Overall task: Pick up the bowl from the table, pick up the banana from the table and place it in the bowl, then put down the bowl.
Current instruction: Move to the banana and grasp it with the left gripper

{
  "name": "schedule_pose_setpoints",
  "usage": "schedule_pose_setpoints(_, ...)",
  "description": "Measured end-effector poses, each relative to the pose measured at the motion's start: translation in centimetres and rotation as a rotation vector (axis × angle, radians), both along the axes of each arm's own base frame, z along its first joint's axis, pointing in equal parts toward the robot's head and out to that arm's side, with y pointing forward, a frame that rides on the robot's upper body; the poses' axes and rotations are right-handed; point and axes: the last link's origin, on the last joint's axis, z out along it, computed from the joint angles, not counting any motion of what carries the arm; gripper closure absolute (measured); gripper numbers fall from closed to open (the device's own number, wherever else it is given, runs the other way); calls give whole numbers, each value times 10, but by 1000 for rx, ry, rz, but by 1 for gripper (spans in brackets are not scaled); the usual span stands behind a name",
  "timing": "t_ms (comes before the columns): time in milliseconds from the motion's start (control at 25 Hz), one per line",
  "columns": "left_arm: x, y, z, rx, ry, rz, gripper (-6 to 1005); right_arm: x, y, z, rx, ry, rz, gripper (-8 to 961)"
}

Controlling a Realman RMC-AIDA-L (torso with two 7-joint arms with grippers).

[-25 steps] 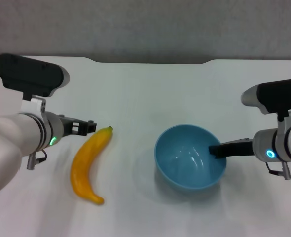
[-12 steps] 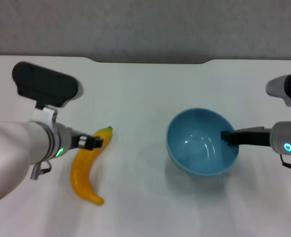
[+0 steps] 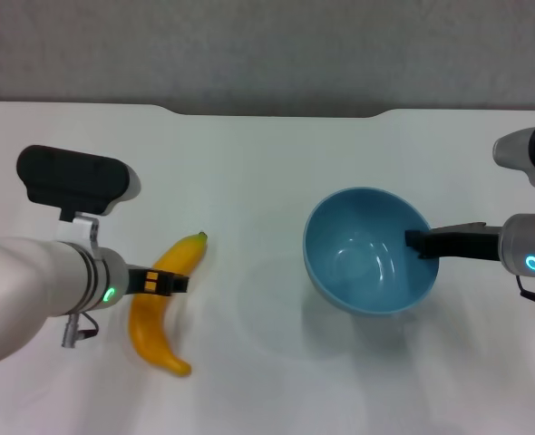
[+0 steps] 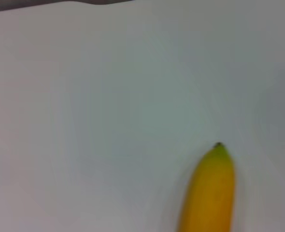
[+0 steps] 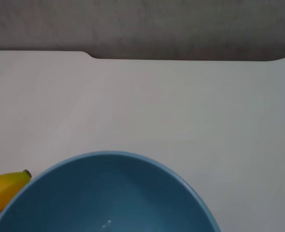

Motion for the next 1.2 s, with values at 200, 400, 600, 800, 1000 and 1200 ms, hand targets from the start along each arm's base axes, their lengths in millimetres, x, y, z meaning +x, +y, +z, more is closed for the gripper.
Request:
schedule_pose_setpoints(200,-2,0,-7,-12,1,-7,176,-2,1,0,-2,-2,6,922)
schedule_pose_setpoints(400,-11,2,-14,-24,20,5,177,-8,0,1,-7,7,27,920)
schedule_pose_setpoints(600,-14,3,-15,-13,11,-3,179,-8,-2,2,-10,14,28,919)
schedule_pose_setpoints(800,-18,2,-15,-19,20,11,181,-10,-2,3,-8,16,34,918)
schedule_pose_setpoints(1000,-19,2,-15,-19,22,18,183,-10,-3,3,-6,16,33,917)
schedule_pose_setpoints(1200,-17,3,-14,-10,12,14,346,-10,-3,2,-8,13,35,915)
